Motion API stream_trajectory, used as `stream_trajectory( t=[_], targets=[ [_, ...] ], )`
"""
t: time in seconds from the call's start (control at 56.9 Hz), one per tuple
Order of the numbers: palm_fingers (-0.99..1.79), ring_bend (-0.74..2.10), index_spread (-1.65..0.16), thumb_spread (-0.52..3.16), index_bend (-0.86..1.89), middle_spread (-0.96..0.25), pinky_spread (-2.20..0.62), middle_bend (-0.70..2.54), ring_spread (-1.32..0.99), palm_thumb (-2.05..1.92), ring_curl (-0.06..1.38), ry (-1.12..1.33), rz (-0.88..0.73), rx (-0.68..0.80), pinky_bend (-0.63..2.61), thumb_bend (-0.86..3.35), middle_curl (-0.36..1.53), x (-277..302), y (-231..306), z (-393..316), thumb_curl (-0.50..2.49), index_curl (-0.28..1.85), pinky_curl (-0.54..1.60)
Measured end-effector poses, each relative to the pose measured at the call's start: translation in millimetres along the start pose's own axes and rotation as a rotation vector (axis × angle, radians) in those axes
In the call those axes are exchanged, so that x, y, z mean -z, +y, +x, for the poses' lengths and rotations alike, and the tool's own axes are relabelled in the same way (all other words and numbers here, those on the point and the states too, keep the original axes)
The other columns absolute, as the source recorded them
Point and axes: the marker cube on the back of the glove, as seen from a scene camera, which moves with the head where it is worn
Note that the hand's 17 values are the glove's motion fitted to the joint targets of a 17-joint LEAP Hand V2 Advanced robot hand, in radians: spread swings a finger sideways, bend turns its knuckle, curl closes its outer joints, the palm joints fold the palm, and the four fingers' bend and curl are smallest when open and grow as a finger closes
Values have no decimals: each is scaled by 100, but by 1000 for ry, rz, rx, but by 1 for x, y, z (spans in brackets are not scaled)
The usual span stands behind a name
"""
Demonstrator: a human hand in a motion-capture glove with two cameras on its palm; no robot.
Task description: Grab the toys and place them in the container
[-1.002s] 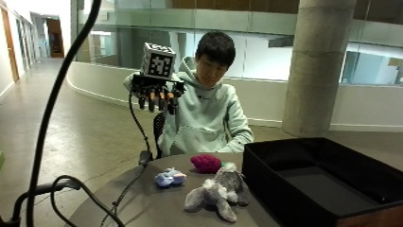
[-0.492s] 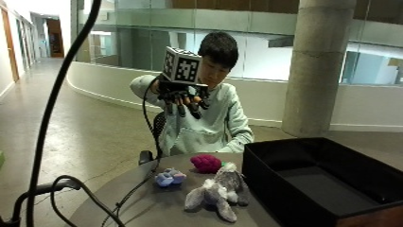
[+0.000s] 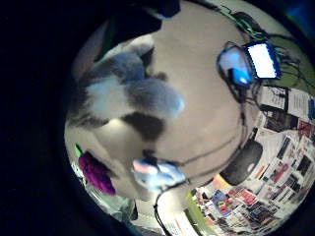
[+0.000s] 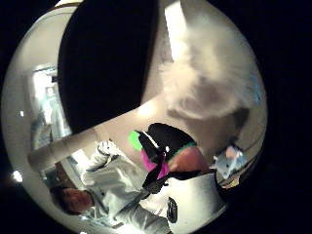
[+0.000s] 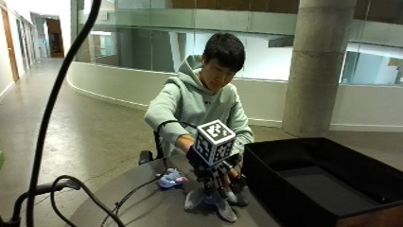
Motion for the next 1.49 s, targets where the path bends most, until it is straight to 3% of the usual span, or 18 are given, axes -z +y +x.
stream_trajectory(
  t=[0.088,0.211,0.317,0.387,0.616,0.739,0.967,1.178,1.231,1.301,1.319,1.407,1.495],
  targets=[
    [4,29,-27,120,20,-3,3,18,-4,11,23,-48,83,2,74,1,27,-21,-18,1,28,17,31],
    [89,68,-22,135,20,-5,-3,46,-16,39,28,-87,246,18,60,17,35,-27,-33,6,36,18,23],
    [121,92,-20,122,23,-8,-21,60,-24,66,40,-46,415,24,65,28,43,-29,-36,3,48,23,29],
    [138,104,-21,111,36,-12,-27,73,-27,69,47,-41,445,3,72,27,50,-25,-36,6,53,28,34],
    [126,124,-26,82,76,-18,-34,97,-31,65,56,-16,338,-17,89,18,62,17,-12,1,66,48,44],
    [121,136,-27,73,88,-21,-35,104,-31,60,59,52,344,5,95,13,67,81,10,-8,72,57,48],
    [114,145,-29,62,97,-22,-36,114,-29,57,61,96,498,38,103,9,73,184,48,-83,82,70,53],
    [112,149,-29,57,100,-22,-36,117,-28,56,61,98,720,165,105,7,77,254,28,-173,90,80,55],
    [111,150,-29,56,100,-22,-36,117,-28,56,60,88,772,253,105,6,77,259,19,-195,92,82,56],
    [109,151,-29,55,98,-22,-35,116,-27,55,60,44,763,660,105,5,78,251,24,-229,94,85,56],
    [109,151,-29,55,98,-22,-36,116,-27,55,60,31,761,665,104,5,78,251,18,-234,94,85,56],
    [100,146,-30,55,92,-22,-35,116,-28,51,58,14,705,217,106,1,78,249,-36,-247,96,87,57],
    [75,148,-29,63,74,-23,-32,108,-29,46,59,25,496,164,107,-3,77,225,-68,-260,94,88,57]
  ],
)
